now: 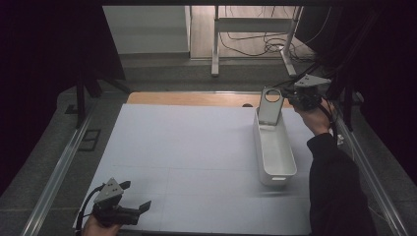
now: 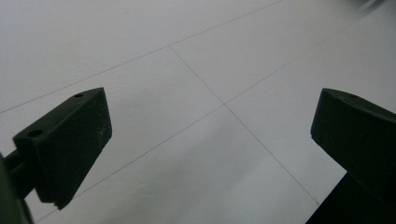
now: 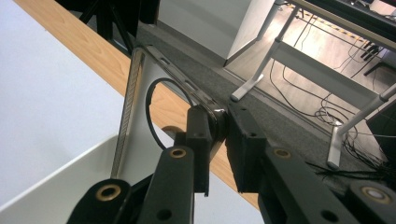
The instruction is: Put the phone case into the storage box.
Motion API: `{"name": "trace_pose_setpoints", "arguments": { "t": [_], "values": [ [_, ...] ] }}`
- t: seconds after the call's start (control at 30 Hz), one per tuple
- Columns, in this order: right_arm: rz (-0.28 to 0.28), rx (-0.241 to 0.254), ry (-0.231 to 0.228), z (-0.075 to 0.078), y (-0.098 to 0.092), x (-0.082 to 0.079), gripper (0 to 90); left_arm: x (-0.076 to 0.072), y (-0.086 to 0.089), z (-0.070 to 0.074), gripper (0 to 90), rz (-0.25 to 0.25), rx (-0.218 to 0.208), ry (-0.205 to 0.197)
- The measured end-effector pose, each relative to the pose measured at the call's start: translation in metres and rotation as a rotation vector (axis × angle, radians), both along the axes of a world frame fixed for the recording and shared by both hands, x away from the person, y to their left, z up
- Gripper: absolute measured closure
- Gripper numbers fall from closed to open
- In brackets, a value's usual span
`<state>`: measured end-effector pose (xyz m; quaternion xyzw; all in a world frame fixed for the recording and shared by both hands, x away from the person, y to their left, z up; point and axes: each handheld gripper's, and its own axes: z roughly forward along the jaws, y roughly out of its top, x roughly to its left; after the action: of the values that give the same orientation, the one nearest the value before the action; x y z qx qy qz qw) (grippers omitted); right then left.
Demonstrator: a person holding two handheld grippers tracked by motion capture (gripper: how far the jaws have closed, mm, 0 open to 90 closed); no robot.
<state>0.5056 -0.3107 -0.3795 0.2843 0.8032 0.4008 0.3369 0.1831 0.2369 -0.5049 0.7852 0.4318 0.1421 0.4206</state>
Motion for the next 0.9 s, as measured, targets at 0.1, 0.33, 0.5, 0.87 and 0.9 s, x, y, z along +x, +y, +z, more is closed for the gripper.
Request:
{"name": "trace_pose_setpoints", "arguments": {
  "t": [0.1, 0.33, 0.5, 0.87, 0.9],
  "values": [
    [0.008, -0.015, -0.001, -0.003, 0.000, 0.001, 79.0, 0.000, 0.000, 0.000, 0.0, 0.000, 0.000, 0.000],
    [0.017, -0.019, -0.016, -0.009, 0.000, 0.005, 79.0, 0.000, 0.000, 0.000, 0.0, 0.001, 0.003, 0.000],
    [0.030, -0.027, -0.019, -0.014, 0.002, 0.007, 79.0, 0.000, 0.000, 0.000, 0.0, 0.001, 0.003, 0.001],
    [0.038, -0.019, -0.017, -0.021, 0.001, 0.012, 78.9, 0.000, 0.000, 0.000, 0.0, -0.002, 0.006, 0.002],
    [0.037, -0.019, -0.019, -0.022, 0.001, 0.012, 78.9, 0.000, 0.000, 0.000, 0.0, -0.002, 0.007, 0.002]
  ]
}}
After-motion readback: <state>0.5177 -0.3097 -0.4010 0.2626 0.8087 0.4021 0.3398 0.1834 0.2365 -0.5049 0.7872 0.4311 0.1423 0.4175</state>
